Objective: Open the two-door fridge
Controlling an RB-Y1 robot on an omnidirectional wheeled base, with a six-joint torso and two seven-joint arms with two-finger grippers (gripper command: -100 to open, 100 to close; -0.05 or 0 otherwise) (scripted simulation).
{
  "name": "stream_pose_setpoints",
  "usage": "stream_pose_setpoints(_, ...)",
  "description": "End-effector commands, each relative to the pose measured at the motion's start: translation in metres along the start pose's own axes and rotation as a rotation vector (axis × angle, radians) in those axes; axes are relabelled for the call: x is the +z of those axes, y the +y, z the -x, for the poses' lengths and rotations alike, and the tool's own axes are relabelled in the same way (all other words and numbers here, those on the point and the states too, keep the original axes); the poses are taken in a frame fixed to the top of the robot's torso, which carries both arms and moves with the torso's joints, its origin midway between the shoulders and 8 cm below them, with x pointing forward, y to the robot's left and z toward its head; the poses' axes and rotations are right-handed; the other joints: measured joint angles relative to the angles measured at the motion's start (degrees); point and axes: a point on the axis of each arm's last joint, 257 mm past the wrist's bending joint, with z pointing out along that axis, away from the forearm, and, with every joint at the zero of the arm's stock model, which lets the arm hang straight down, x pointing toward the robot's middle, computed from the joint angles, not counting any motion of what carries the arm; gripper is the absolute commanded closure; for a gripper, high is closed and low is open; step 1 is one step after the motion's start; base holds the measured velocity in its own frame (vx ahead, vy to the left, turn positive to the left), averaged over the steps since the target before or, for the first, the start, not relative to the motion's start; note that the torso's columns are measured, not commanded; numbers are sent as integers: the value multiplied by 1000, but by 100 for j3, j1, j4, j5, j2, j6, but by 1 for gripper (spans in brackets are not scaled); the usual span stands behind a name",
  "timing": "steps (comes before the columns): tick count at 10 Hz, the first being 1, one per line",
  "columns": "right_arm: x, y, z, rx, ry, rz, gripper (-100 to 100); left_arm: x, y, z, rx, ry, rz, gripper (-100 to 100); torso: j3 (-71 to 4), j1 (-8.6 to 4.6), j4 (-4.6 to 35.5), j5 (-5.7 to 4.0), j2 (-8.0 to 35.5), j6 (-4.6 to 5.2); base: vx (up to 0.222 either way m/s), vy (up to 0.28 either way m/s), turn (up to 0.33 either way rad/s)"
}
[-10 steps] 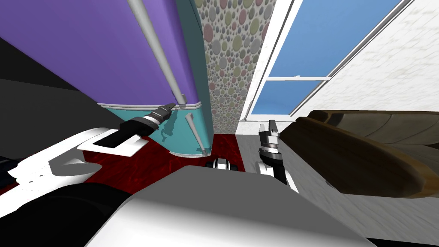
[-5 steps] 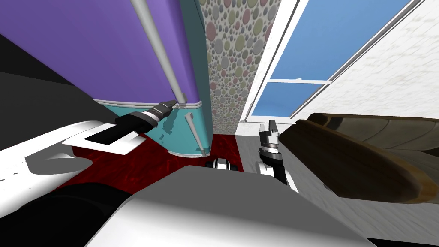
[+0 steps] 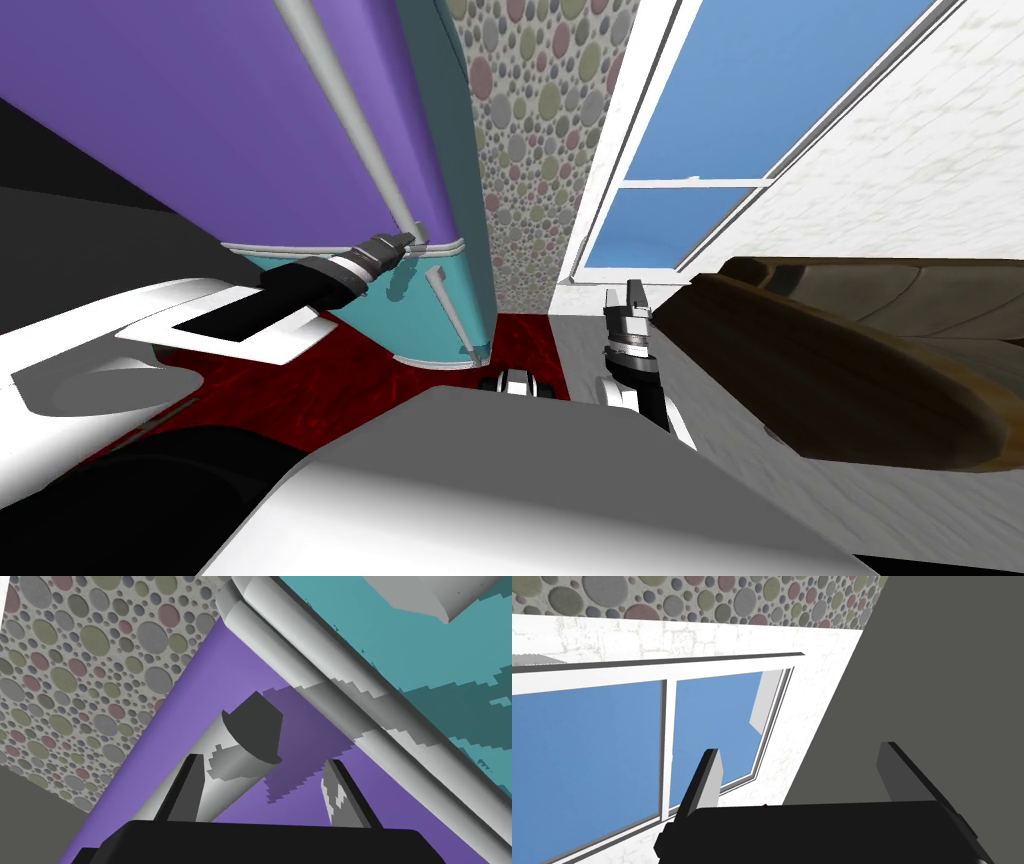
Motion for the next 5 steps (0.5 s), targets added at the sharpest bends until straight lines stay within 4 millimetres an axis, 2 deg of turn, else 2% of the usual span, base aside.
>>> stream_pose_setpoints(1,0,0,0,0,0,0,0,15,10,6,3,-19,-10,100,4,72,-1,22,18,12,-338,268,-432)
stream_pose_setpoints(2,0,0,0,0,0,0,0,21,14,11,-8,-32,-6,100,20,84,18,20,42,9,-301,196,-455)
stream_pose_setpoints(3,0,0,0,0,0,0,0,25,16,23,-13,-58,-6,100,15,11,15,1,23,1,-149,91,-106)
stream_pose_setpoints(5,0,0,0,0,0,0,0,31,43,38,-23,-87,46,100,-38,-76,-12,-31,-61,-2,1,3,50)
